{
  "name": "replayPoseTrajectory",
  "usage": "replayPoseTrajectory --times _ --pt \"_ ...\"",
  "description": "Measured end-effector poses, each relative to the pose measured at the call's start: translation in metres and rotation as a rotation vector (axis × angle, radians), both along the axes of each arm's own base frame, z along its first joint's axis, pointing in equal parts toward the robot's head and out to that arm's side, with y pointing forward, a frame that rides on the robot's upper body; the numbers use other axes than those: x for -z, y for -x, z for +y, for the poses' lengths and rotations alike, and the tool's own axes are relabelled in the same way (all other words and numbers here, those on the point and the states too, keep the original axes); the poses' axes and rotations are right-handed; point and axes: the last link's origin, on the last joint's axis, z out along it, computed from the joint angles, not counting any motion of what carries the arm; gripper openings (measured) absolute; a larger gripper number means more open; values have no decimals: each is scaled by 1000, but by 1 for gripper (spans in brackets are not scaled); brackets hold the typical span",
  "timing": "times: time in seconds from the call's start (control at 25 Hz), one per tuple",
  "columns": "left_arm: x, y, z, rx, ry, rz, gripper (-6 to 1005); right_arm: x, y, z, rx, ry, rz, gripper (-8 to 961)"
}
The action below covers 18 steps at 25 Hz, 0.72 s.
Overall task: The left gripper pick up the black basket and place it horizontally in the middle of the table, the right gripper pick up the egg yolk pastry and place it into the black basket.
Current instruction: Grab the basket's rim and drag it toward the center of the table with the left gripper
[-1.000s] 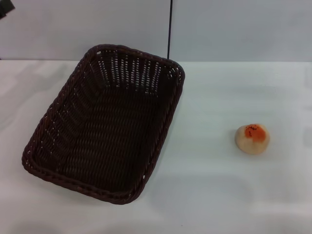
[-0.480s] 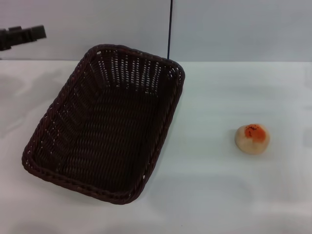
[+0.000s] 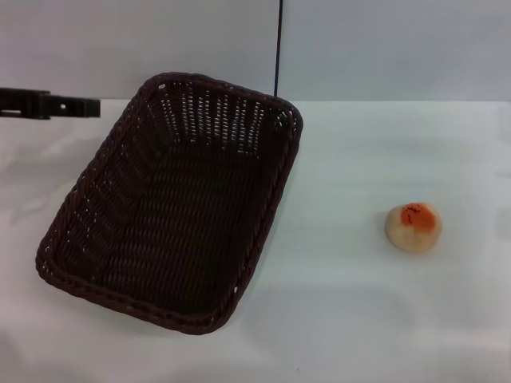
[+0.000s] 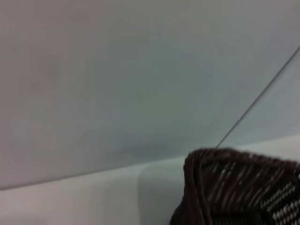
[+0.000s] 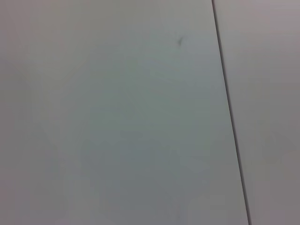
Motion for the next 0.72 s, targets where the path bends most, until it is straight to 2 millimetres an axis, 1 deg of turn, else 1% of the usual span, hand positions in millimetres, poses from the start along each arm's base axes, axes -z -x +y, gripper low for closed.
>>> replayPoseTrajectory --times 0.12,0.2,0.48,0.72 --pt "2 -3 0 -9 19 34 783 0 0 1 -1 -1 -1 614" --pt "9 -9 0 -27 58 104 782 -1 0 1 -1 -2 -2 614" --pt "18 -19 -1 -34 101 143 779 -2 0 2 1 -4 -4 613" --pt "25 -19 -2 -54 129 163 776 -2 0 3 1 -4 -7 613"
